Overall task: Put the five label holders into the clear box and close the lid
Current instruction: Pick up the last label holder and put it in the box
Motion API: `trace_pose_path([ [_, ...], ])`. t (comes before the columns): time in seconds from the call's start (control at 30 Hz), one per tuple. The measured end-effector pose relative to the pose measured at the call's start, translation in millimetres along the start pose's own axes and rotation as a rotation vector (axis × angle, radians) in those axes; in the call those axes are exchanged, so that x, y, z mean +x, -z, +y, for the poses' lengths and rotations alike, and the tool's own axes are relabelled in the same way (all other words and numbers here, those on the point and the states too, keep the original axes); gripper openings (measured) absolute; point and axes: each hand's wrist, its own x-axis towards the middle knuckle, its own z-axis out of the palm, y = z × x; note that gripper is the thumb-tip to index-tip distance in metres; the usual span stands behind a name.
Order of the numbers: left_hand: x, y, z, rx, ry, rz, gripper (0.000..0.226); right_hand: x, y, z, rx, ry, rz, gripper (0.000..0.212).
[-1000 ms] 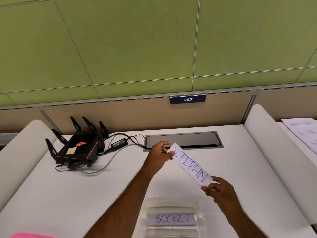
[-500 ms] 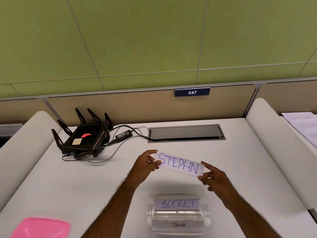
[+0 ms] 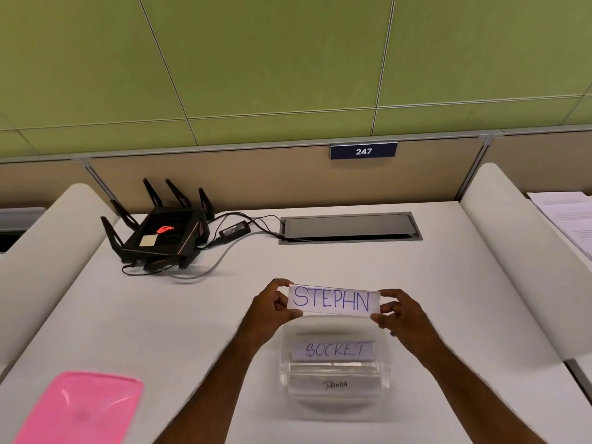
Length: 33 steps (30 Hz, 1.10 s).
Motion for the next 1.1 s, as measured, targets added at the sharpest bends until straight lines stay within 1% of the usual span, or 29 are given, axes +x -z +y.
trace_pose_path([
  [0.1, -9, -3, -5, 0.062, -0.029, 0.055, 0.06, 0, 3, 5, -0.013, 0.027, -0.006, 0.045],
  [0.2, -18, -5, -8, 0.136, -0.075, 0.101, 0.062, -1, 8, 9, -0.082, 0.075, -0.03, 0.044],
  [0.37, -28, -4, -7, 0.149, -0.007, 0.082, 0.059, -3, 14, 15, -0.193, 0.175, -0.029, 0.046],
  [0.7, -27, -5, -13, 0.187, 0.008, 0.081, 0.064, -2, 14, 20, -0.213, 0.199, -0.031, 0.045],
  [0.8, -26, -3, -14, 0.221, -0.002, 0.073, 0.064, -3, 13, 20, -0.212, 0.206, -0.035, 0.053],
  [0.9, -28, -3, -13, 0.33, -0.023, 0.069, 0.062, -6, 12, 20, -0.278, 0.226, -0.058, 0.062],
  [1.0, -31, -4, -13, 0.477, -0.059, 0.071, 0.062, -8, 11, 21, -0.401, 0.254, -0.08, 0.055],
  [1.1, -32, -5, -16, 0.601, -0.154, 0.04, 0.063, -10, 10, 23, -0.521, 0.292, -0.107, 0.048],
])
